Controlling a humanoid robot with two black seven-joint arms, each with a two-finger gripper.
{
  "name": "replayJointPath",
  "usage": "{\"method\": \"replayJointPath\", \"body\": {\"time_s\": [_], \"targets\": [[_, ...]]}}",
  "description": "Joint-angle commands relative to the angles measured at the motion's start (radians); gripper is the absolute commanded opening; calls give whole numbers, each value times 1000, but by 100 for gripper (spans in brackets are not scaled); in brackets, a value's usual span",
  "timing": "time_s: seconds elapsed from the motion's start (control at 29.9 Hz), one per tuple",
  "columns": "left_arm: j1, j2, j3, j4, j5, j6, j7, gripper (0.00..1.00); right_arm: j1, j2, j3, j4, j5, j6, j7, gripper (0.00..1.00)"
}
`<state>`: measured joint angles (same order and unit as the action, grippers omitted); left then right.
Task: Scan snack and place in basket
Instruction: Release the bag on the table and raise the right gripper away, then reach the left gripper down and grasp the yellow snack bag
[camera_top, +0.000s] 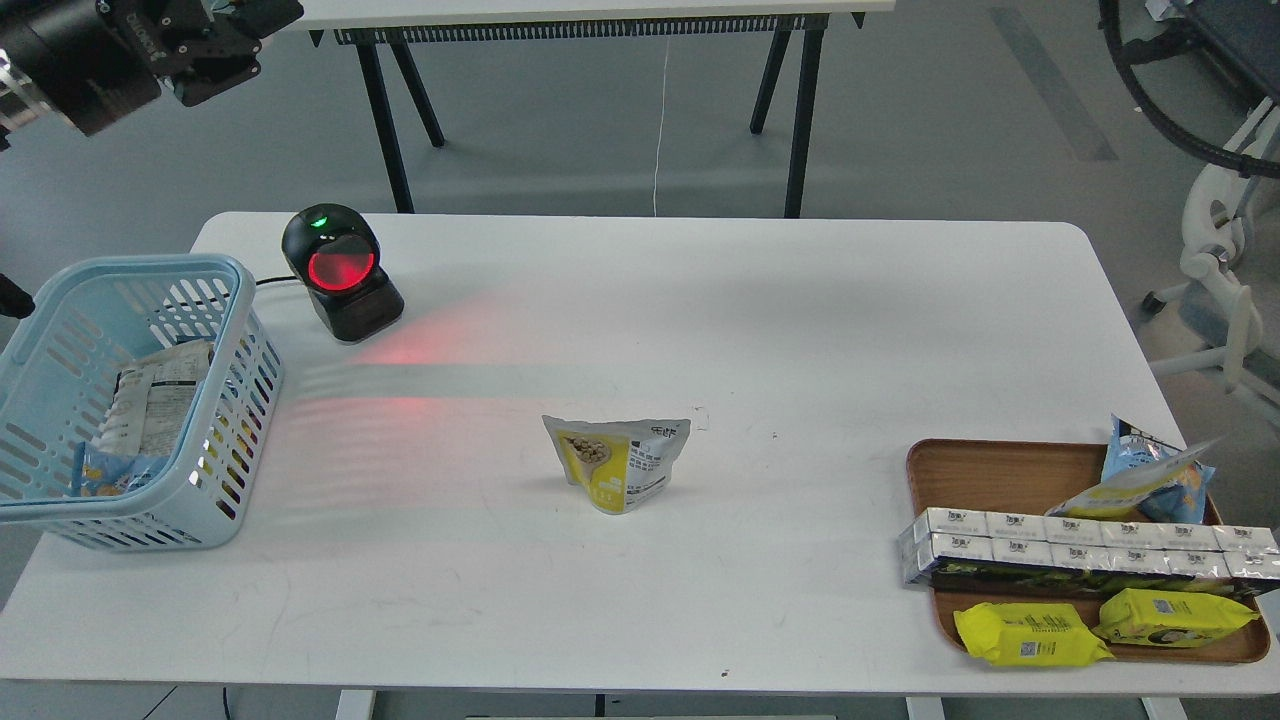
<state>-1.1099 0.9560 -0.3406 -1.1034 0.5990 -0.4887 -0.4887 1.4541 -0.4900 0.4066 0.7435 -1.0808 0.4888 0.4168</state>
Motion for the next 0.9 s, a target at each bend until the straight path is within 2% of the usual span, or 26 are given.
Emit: {"method": "replayJointPath", "body": {"time_s": [0.0,0.2,0.33,0.43,0.5,0.67,0.87], "targets": [[-112,0,69,-58,86,0,0,99,-46,-71,-5,-26,302,0,0,99],[-395,-106,267,-92,300,0,0,99,-122,-142,4,-90,591,0,0,99],[-557,-239,423,-104,462,0,0,99,-187,-165,4,-138,754,0,0,99],[-643,-339,552,-128,600,0,0,99,-227,-188,4,-139,780,0,0,99],[-665,-405,619,-138,677,0,0,99,-238,-218,6,-141,782,0,0,99],[-662,-534,770,-176,769,107,0,99,-271,-266,9,-142,864,0,0,99],[-650,-684,959,-126,794,283,0,99,-336,-266,9,-141,953,0,0,99]]}}
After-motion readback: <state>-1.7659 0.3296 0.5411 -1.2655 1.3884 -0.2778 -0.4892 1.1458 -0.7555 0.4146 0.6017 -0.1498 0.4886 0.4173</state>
